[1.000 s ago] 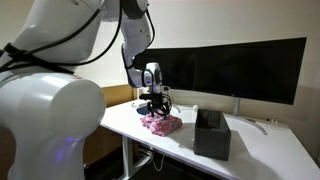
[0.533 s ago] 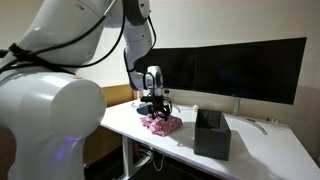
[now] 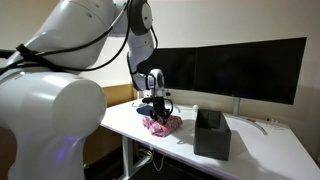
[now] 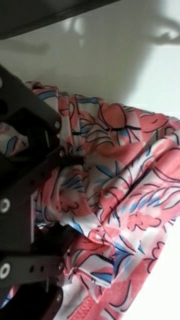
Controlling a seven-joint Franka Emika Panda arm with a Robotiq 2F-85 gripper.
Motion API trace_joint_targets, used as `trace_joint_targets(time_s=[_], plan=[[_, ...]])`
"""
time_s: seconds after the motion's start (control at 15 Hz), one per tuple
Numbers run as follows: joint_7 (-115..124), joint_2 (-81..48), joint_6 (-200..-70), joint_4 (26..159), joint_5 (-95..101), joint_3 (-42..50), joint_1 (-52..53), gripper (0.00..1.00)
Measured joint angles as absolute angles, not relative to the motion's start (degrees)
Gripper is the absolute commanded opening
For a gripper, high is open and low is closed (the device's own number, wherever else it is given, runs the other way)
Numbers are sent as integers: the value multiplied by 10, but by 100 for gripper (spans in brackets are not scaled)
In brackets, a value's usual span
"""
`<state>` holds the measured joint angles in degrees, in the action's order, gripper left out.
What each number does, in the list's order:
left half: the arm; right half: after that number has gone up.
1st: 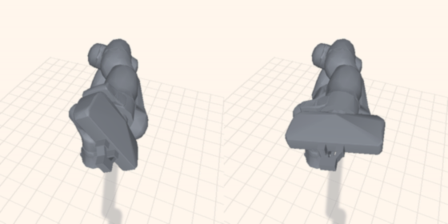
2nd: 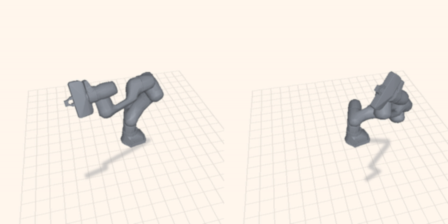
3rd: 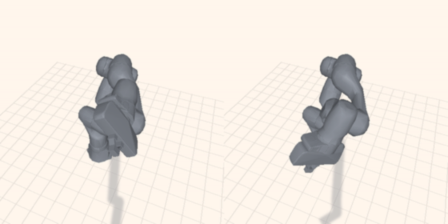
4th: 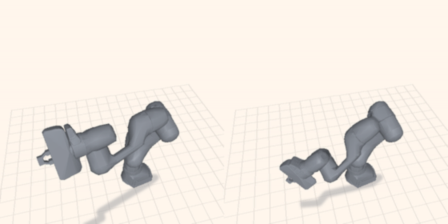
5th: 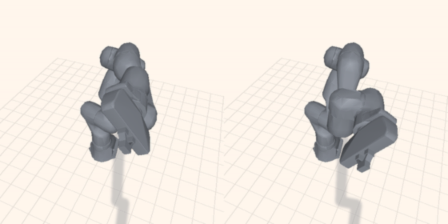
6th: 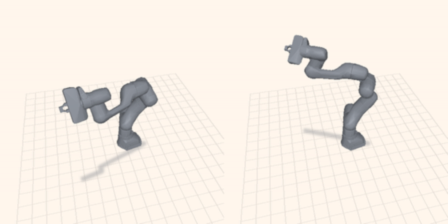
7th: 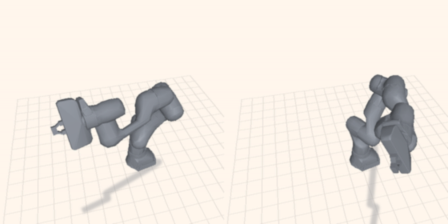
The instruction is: Put the pink and blue cloth in the grey box
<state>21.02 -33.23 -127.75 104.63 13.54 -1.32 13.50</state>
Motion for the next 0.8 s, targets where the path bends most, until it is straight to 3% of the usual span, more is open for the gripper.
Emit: trace_joint_targets(time_s=[0.13, 0.27, 0.8], plan=[[210, -334, -1255, 1036, 134, -14, 136, 14], [210, -334, -1242, 1031, 134, -14, 136, 10], [229, -334, -1237, 1029, 147, -6, 161, 12]])
